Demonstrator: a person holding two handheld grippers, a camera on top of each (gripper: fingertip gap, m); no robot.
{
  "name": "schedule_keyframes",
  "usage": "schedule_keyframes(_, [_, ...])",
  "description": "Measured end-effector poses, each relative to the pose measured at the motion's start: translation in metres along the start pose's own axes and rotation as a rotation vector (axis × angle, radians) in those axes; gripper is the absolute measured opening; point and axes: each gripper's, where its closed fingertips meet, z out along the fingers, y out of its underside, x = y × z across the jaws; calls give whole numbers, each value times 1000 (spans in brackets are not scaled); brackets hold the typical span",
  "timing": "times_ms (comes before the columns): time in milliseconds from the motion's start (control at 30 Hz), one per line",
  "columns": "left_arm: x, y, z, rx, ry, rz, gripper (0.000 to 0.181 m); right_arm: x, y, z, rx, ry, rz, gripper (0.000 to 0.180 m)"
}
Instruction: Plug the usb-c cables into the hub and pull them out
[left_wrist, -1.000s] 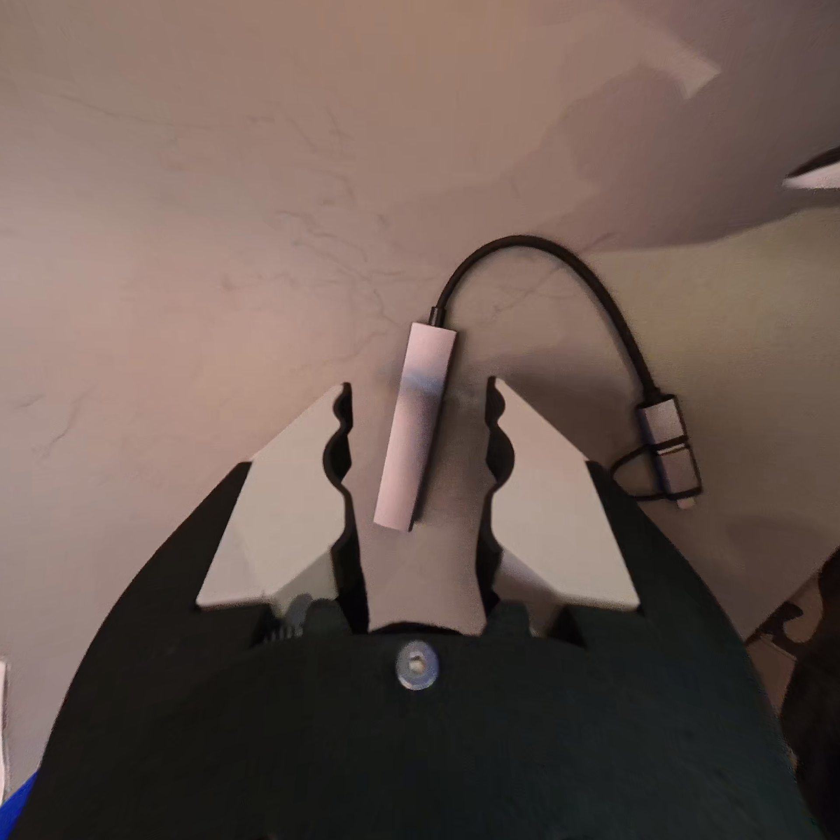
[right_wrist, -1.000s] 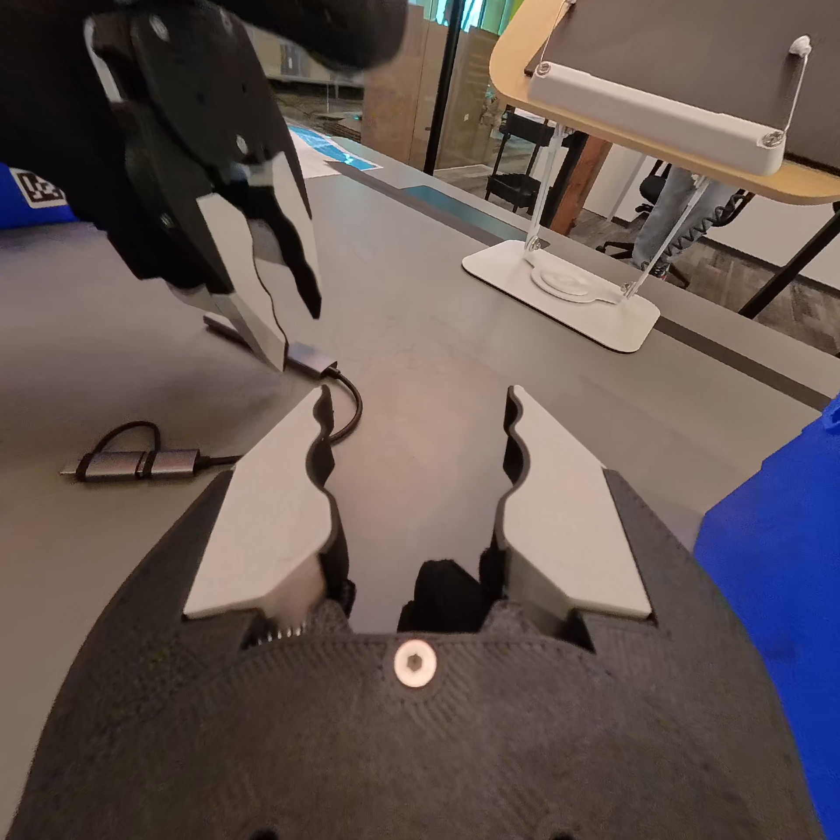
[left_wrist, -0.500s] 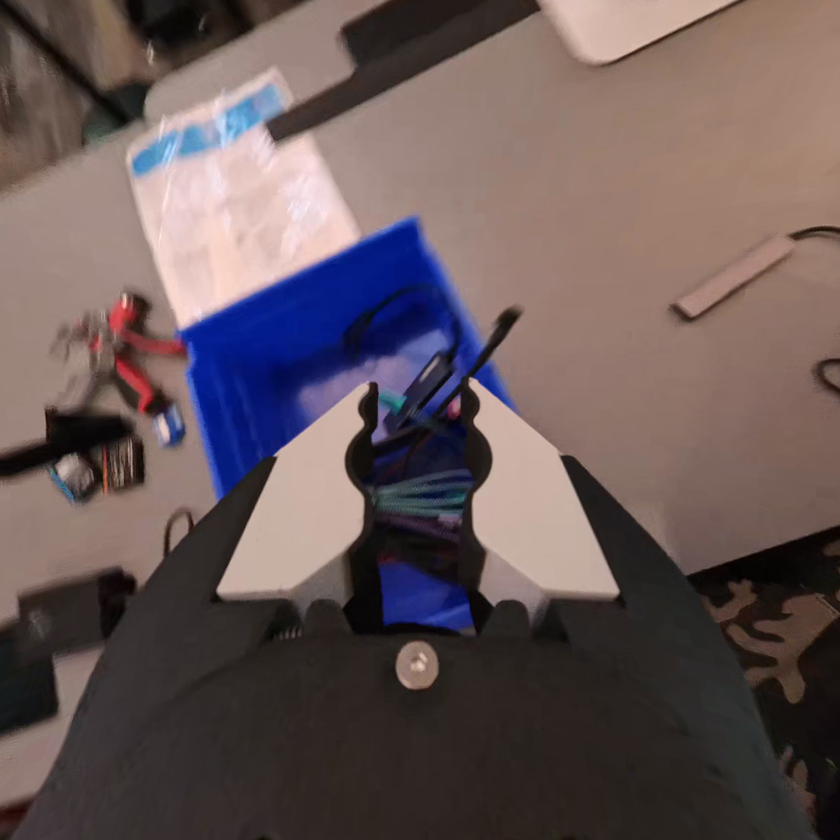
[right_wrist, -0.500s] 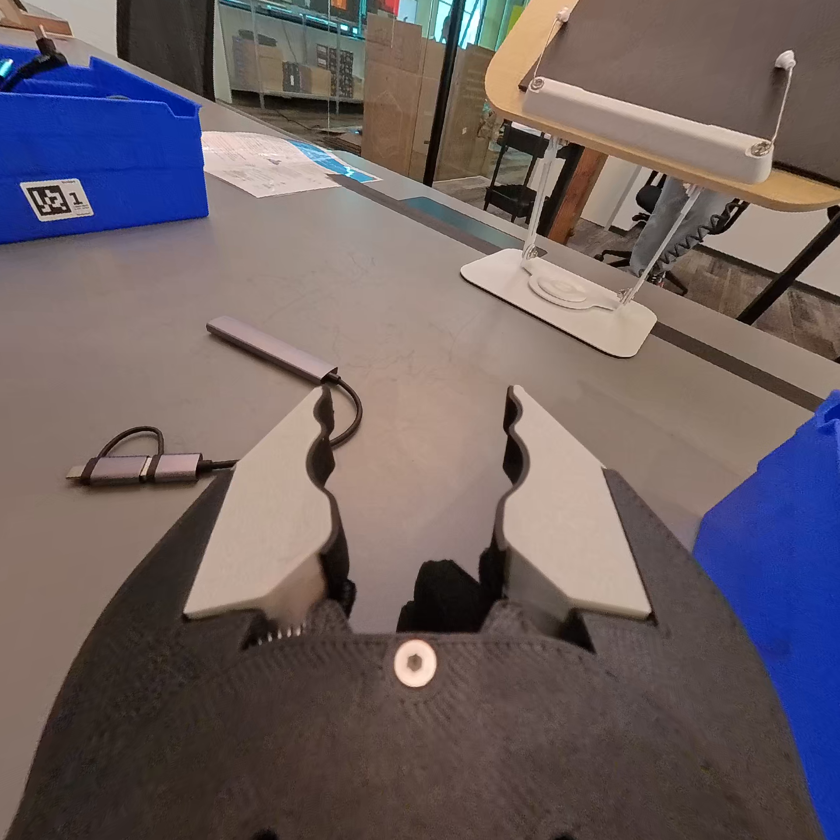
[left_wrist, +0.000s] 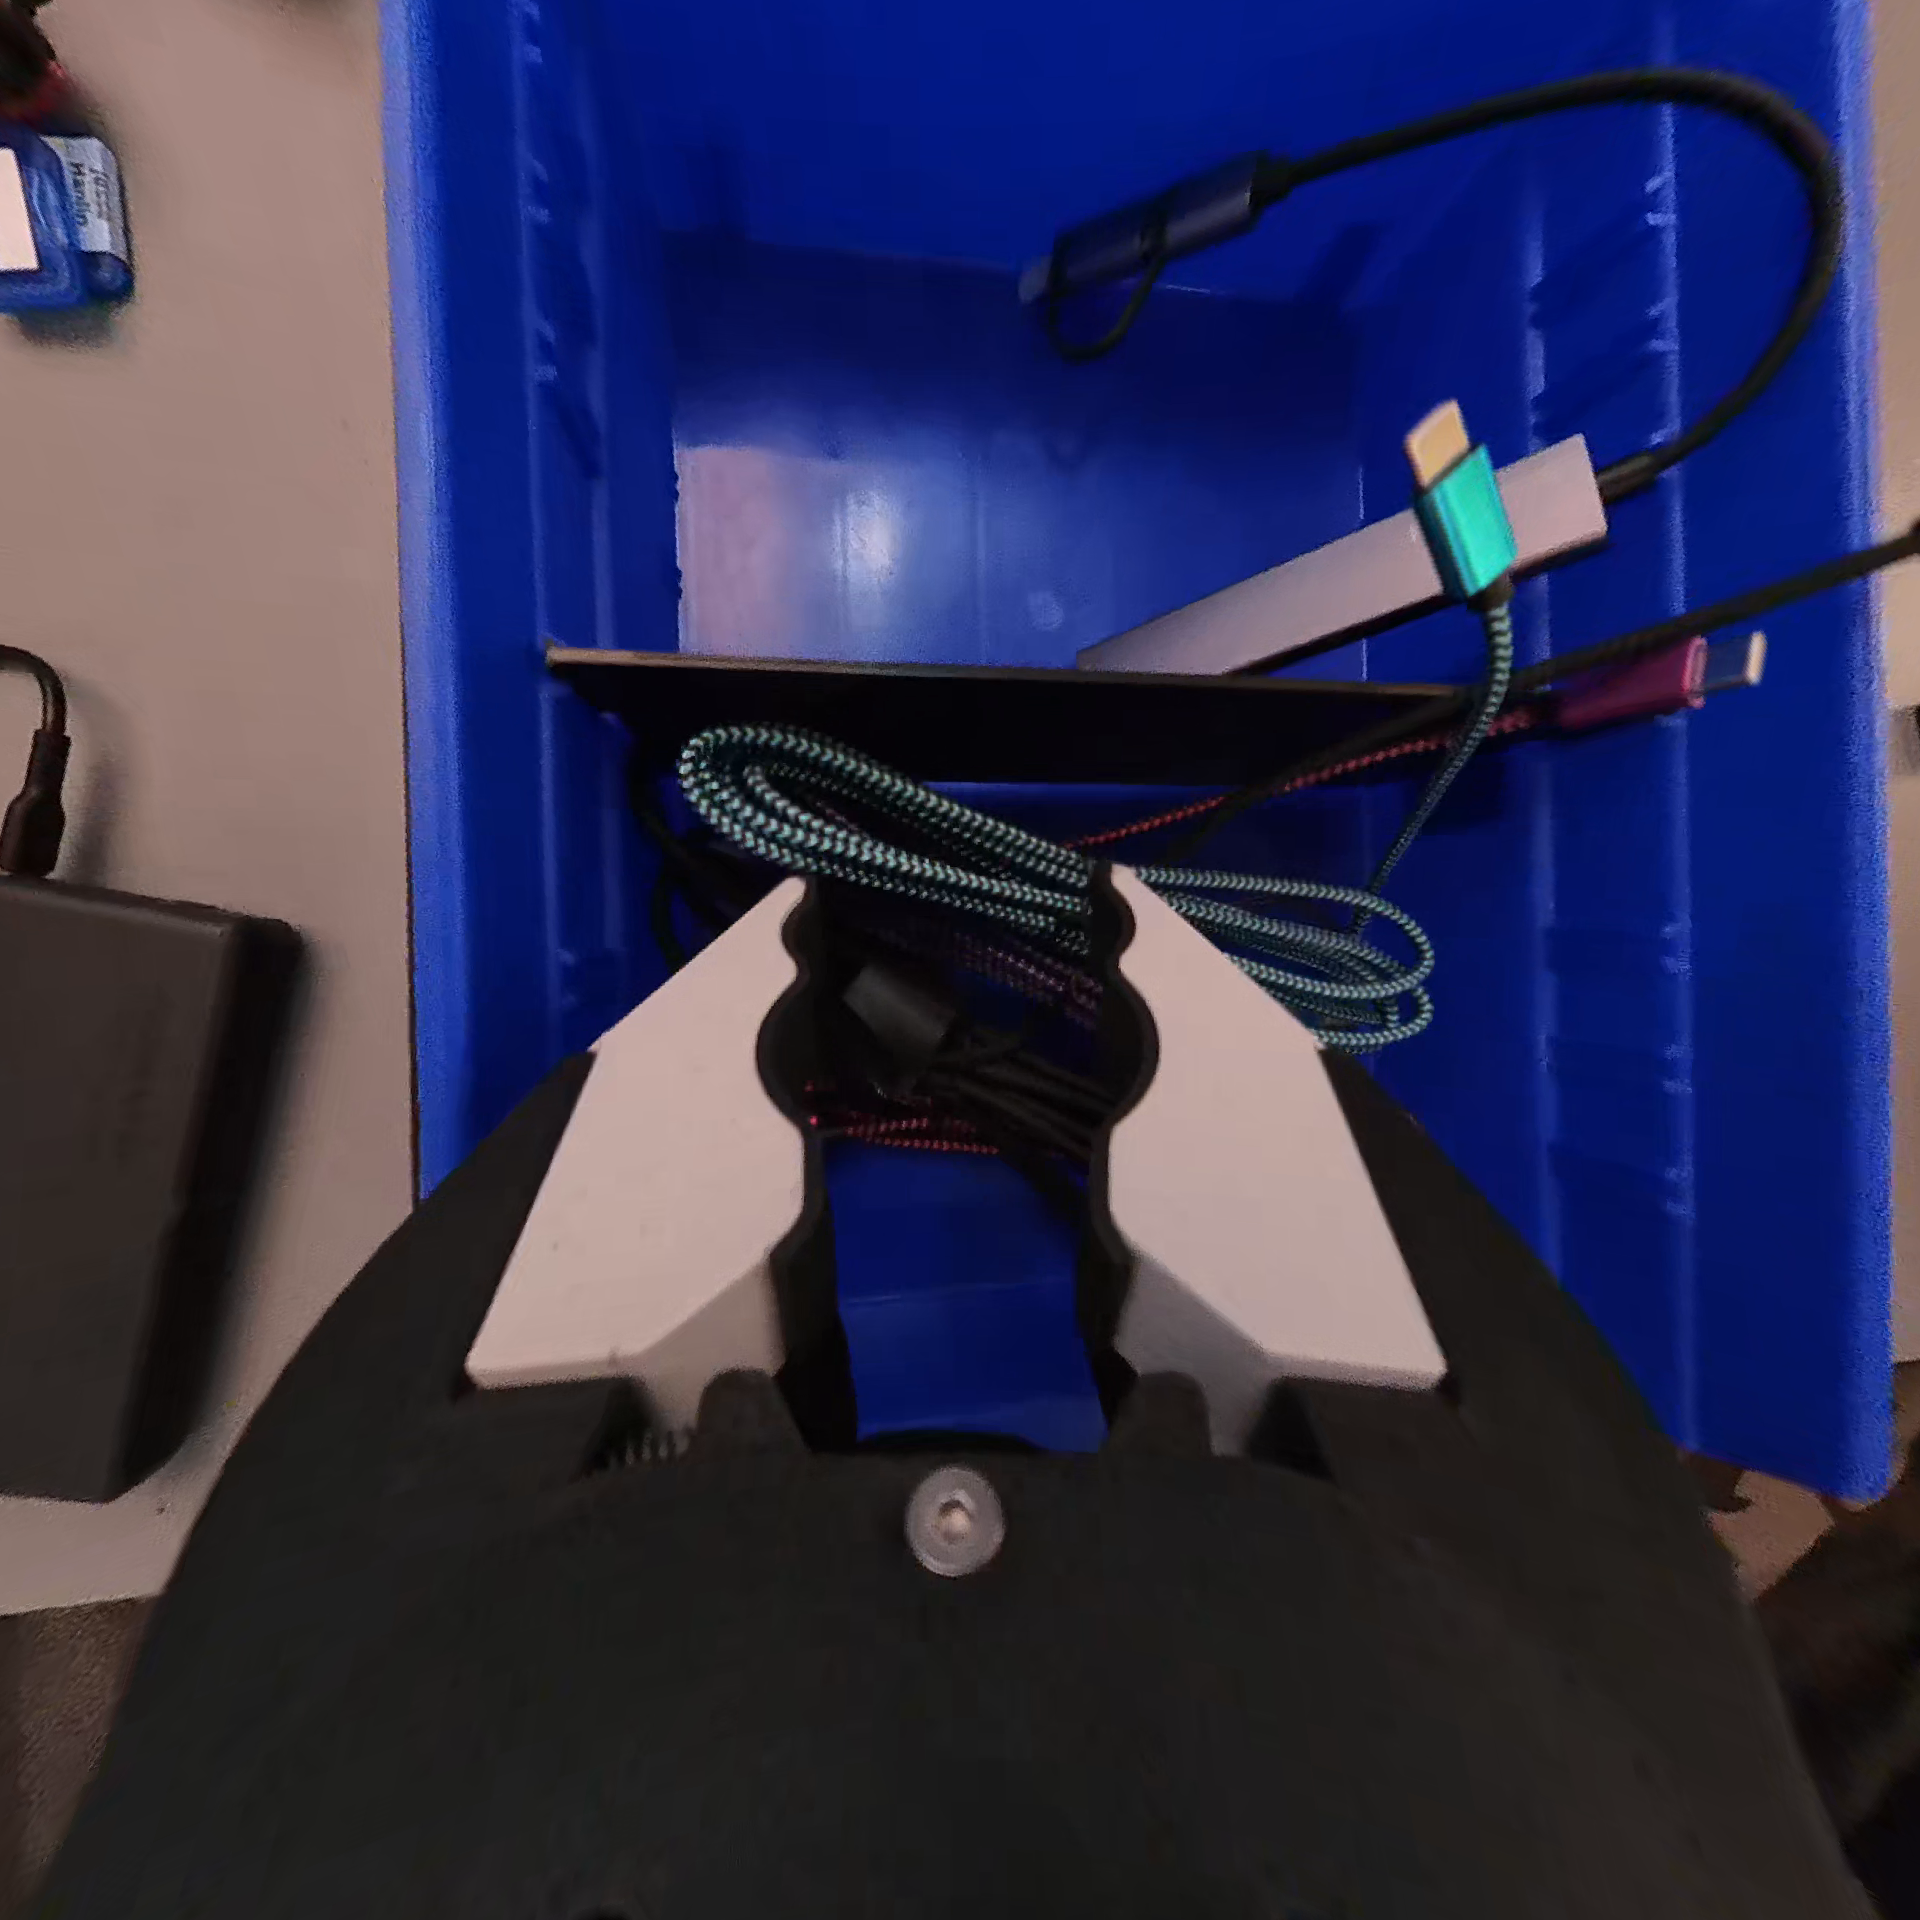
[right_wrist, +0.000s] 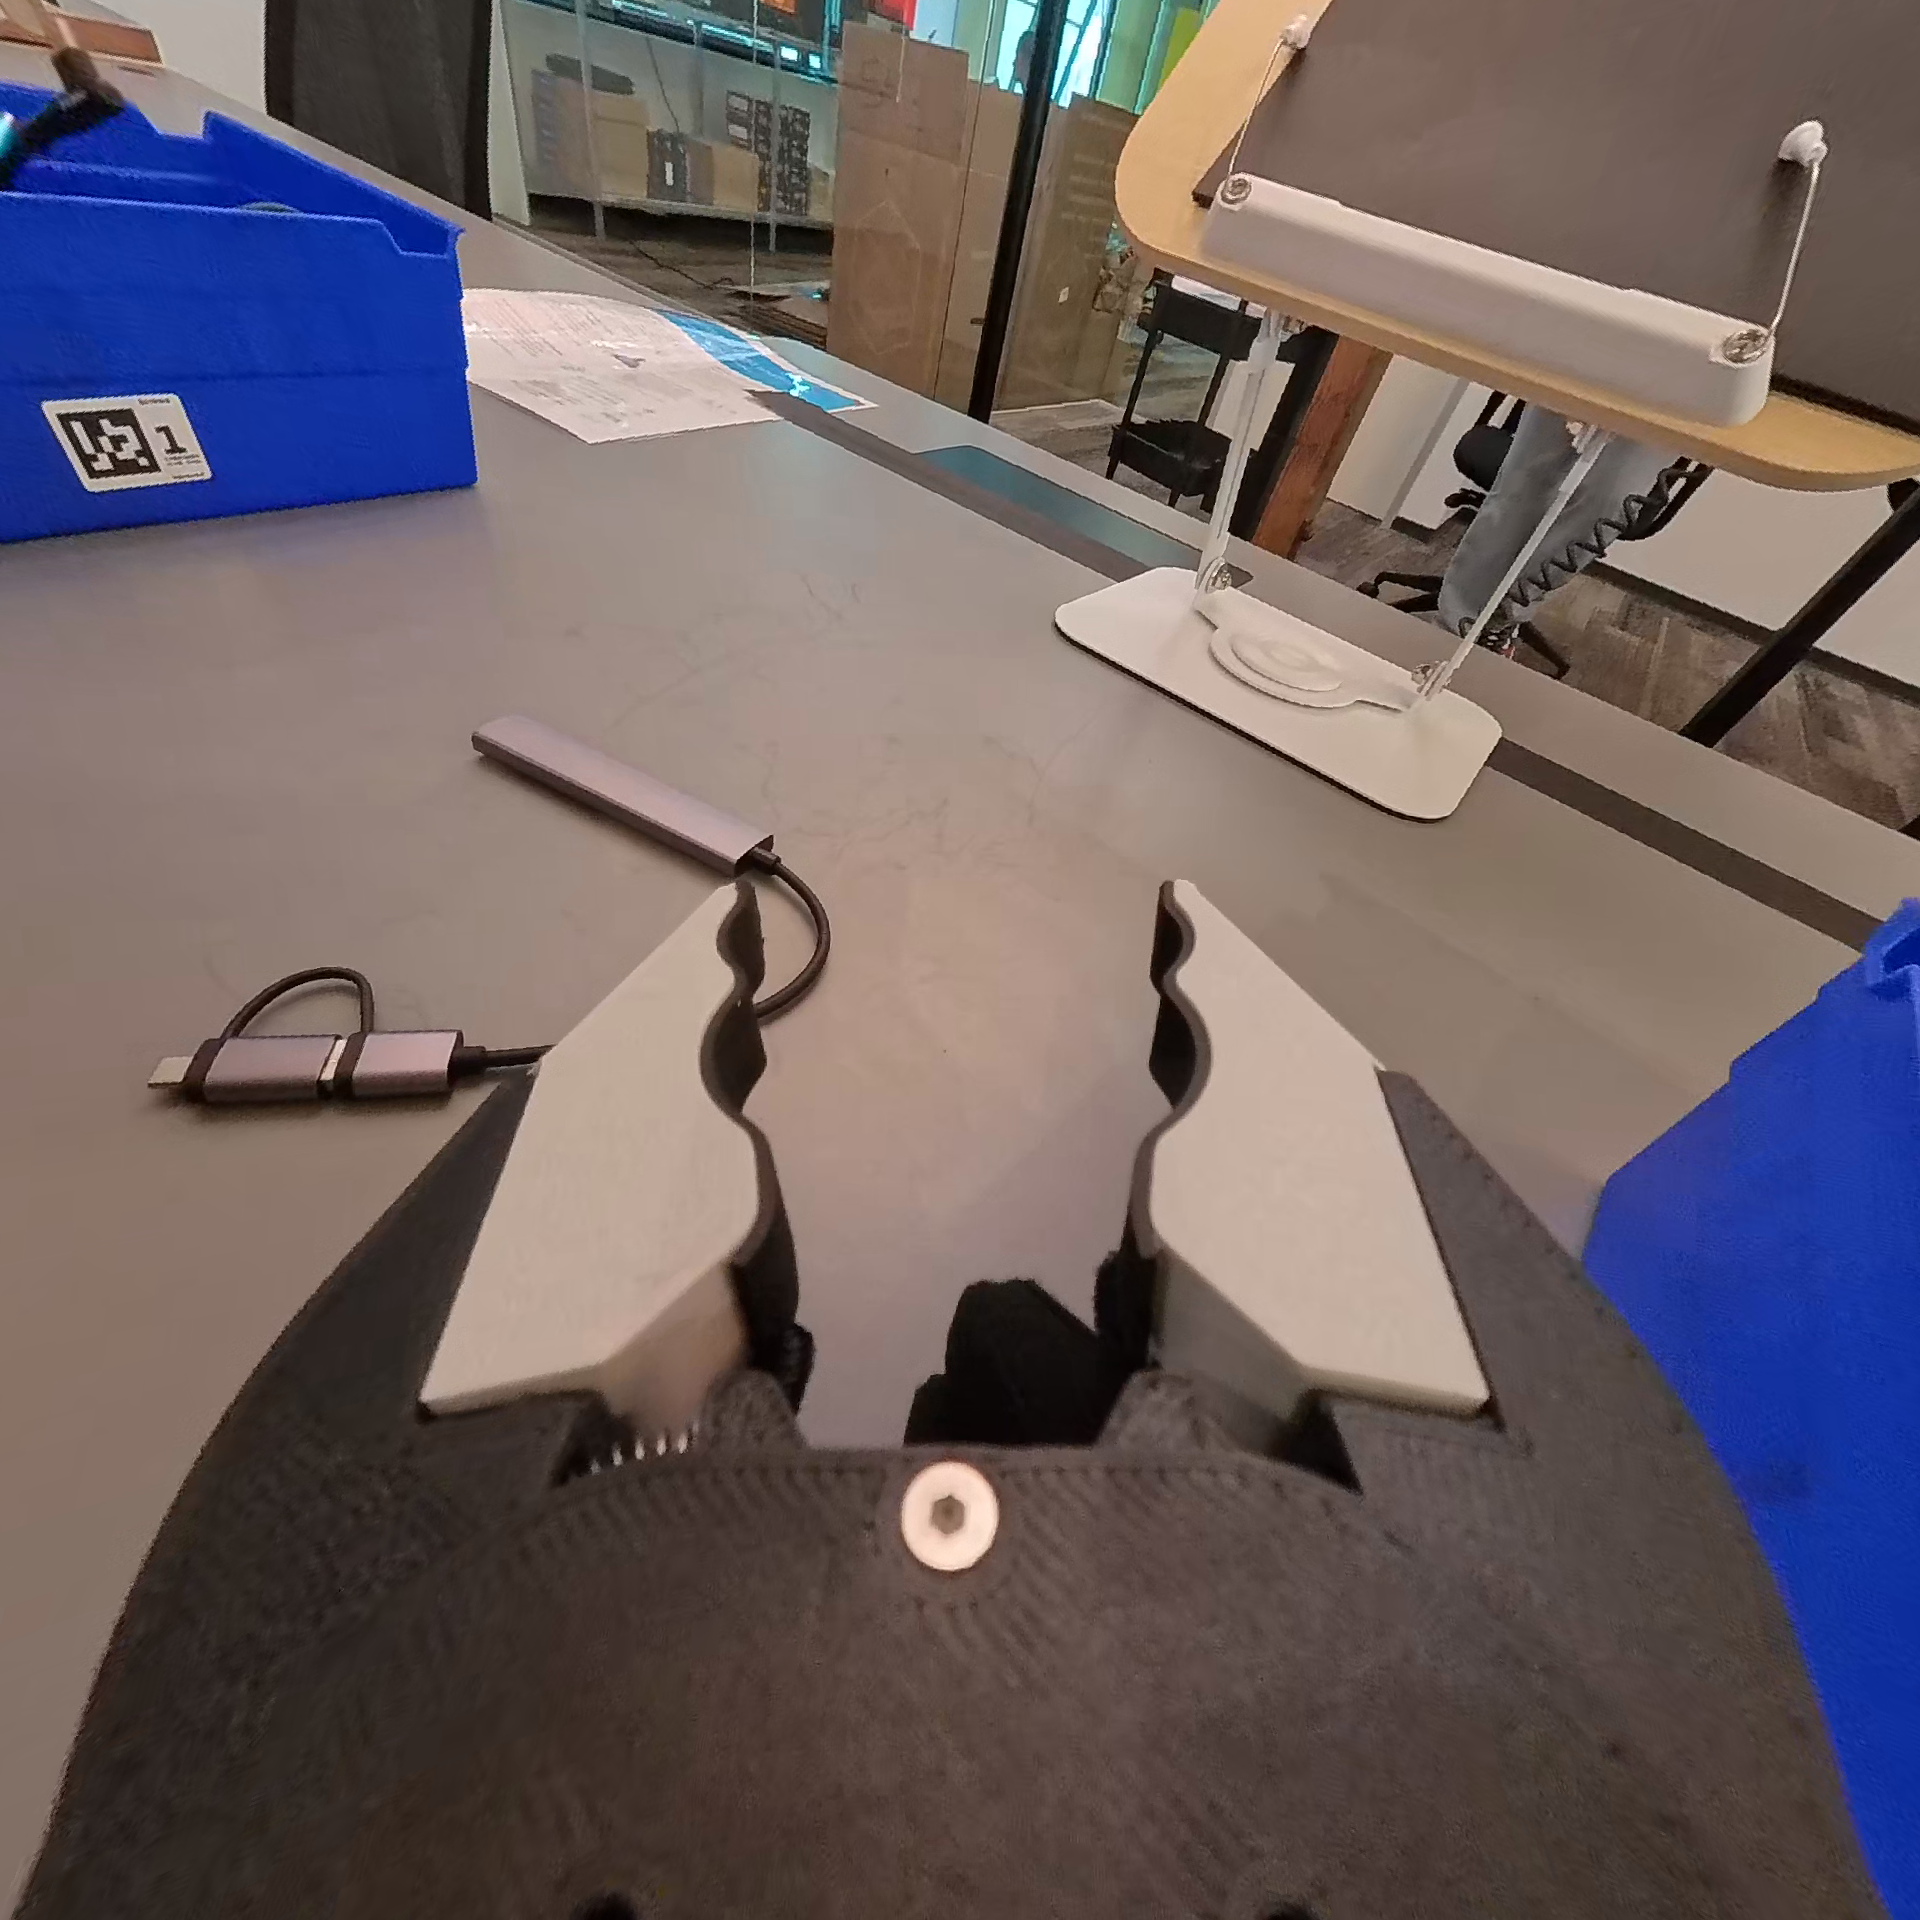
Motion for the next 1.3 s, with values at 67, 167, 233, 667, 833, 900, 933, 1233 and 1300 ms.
schedule_keyframes(67, [0, -2, 5, 1, 4, -16, 49, 0, 0, 0, 1, 0, -2, 74])
schedule_keyframes(167, [0, -5, 8, 25, -19, -8, 46, -1, 0, 0, 0, -2, -5, 74])
schedule_keyframes(233, [-4, -8, 7, 41, -42, -17, 23, -1, 0, 0, -1, -3, -10, 74])
schedule_keyframes(667, [6, -30, -15, 204, -51, 51, 8, -3, 1, 2, -13, 0, -30, 74])
schedule_keyframes(833, [20, -57, -46, 349, -50, 92, 6, -4, 2, 2, -16, -1, -36, 74])
schedule_keyframes(900, [27, -68, -61, 412, -46, 115, 6, -4, 2, 2, -17, -1, -38, 74])
schedule_keyframes(933, [28, -73, -68, 435, -50, 121, 5, -4, 2, 2, -17, -1, -38, 74])
schedule_keyframes(1233, [52, -118, -129, 599, -22, 195, 4, -5, 2, 2, -18, -2, -44, 74])
schedule_keyframes(1300, [59, -129, -141, 625, -27, 223, 4, -5, 2, 2, -19, -3, -46, 74])
